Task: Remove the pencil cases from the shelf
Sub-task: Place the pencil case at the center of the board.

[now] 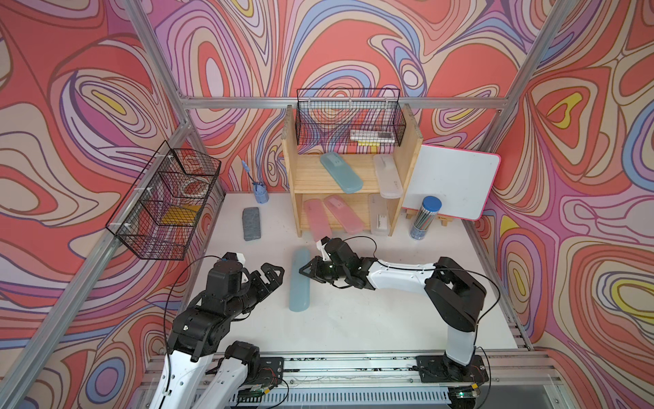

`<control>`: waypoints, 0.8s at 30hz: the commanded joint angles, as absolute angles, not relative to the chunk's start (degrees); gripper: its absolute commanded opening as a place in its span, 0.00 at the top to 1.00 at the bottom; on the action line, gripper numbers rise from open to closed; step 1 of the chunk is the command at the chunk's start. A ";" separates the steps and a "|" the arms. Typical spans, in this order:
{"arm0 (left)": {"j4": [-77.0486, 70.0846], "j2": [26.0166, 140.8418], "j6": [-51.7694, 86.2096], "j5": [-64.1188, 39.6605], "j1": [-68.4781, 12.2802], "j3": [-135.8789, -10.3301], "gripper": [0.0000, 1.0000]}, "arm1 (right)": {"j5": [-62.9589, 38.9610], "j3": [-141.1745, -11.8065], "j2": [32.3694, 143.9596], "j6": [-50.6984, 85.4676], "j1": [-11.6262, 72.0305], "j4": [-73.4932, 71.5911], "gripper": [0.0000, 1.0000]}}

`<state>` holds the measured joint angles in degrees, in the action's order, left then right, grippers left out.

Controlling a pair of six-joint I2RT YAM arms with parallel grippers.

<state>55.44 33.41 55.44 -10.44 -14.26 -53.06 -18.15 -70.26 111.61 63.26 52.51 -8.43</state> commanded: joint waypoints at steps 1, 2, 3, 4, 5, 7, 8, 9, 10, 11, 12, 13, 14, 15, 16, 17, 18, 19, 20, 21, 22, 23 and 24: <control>59.87 30.91 54.52 -6.66 -14.06 -52.63 0.01 | -14.95 -74.72 115.66 64.17 53.81 -12.06 0.78; 60.08 30.09 54.81 -5.95 -14.05 -52.29 0.01 | -14.31 -75.63 116.93 64.49 54.14 -12.36 0.78; 60.41 29.08 55.29 -5.35 -14.06 -51.92 0.01 | -13.65 -76.57 118.18 64.90 54.44 -13.15 0.78; 60.55 28.17 55.74 -4.95 -14.06 -51.36 0.01 | -13.00 -77.46 119.44 65.18 54.72 -13.96 0.78; 60.56 27.40 56.25 -4.91 -14.06 -50.83 0.01 | -12.63 -78.36 120.47 65.55 54.84 -14.26 0.78; 60.42 25.97 57.31 -5.03 -14.06 -49.69 0.01 | -12.39 -80.52 122.83 66.32 54.93 -14.19 0.78; 60.50 25.47 57.64 -5.19 -14.06 -49.31 0.01 | -12.52 -81.48 123.78 66.59 54.98 -14.07 0.78; 60.34 25.07 57.84 -5.27 -14.06 -48.93 0.01 | -12.72 -82.49 124.85 66.78 55.03 -13.93 0.78; 60.21 24.75 58.01 -5.43 -14.06 -48.65 0.01 | -13.11 -83.59 125.78 66.84 55.10 -13.74 0.78; 60.20 24.62 57.99 -5.36 -14.06 -48.61 0.01 | -13.46 -84.45 126.60 66.88 55.10 -13.48 0.78; 60.12 24.74 57.88 -5.43 -14.06 -48.54 0.01 | -13.77 -85.28 127.43 66.93 55.07 -13.32 0.78; 59.96 24.85 57.69 -5.56 -14.05 -48.62 0.02 | -14.03 -85.92 128.18 67.15 55.03 -13.10 0.77; 59.86 25.12 57.53 -5.81 -14.06 -48.65 0.01 | -14.30 -86.27 128.67 67.30 55.11 -13.30 0.77; 59.65 25.45 57.37 -6.00 -14.06 -48.62 0.01 | -14.77 -86.67 129.41 67.69 55.04 -13.35 0.77; 59.38 25.80 57.25 -6.19 -14.06 -48.67 0.01 | -15.06 -87.12 129.98 67.84 55.09 -13.02 0.77; 59.12 26.07 57.13 -6.42 -14.06 -48.58 0.01 | -15.27 -87.38 130.29 67.85 55.05 -12.80 0.77; 58.69 26.35 57.00 -6.64 -14.06 -48.58 0.01 | -15.46 -87.54 130.64 67.94 55.10 -12.83 0.77; 58.34 26.53 56.95 -6.88 -14.05 -48.52 0.01 | -15.51 -87.58 130.86 68.13 55.11 -12.77 0.76; 57.89 26.71 56.87 -7.15 -14.06 -48.43 0.01 | -15.60 -87.75 131.19 68.23 55.10 -12.51 0.75; 57.54 26.89 56.87 -7.37 -14.06 -48.33 0.01 | -15.85 -87.83 131.28 68.38 55.02 -12.32 0.75; 57.25 27.07 56.85 -7.58 -14.06 -48.27 0.01 | -15.99 -88.01 131.40 68.43 55.04 -12.23 0.74; 57.22 27.18 56.86 -7.66 -14.06 -48.24 0.01 | -16.07 -88.13 131.44 68.37 55.03 -12.09 0.72; 57.22 27.29 56.95 -7.63 -14.06 -48.24 0.01 | -16.08 -88.22 131.52 68.52 55.07 -11.83 0.68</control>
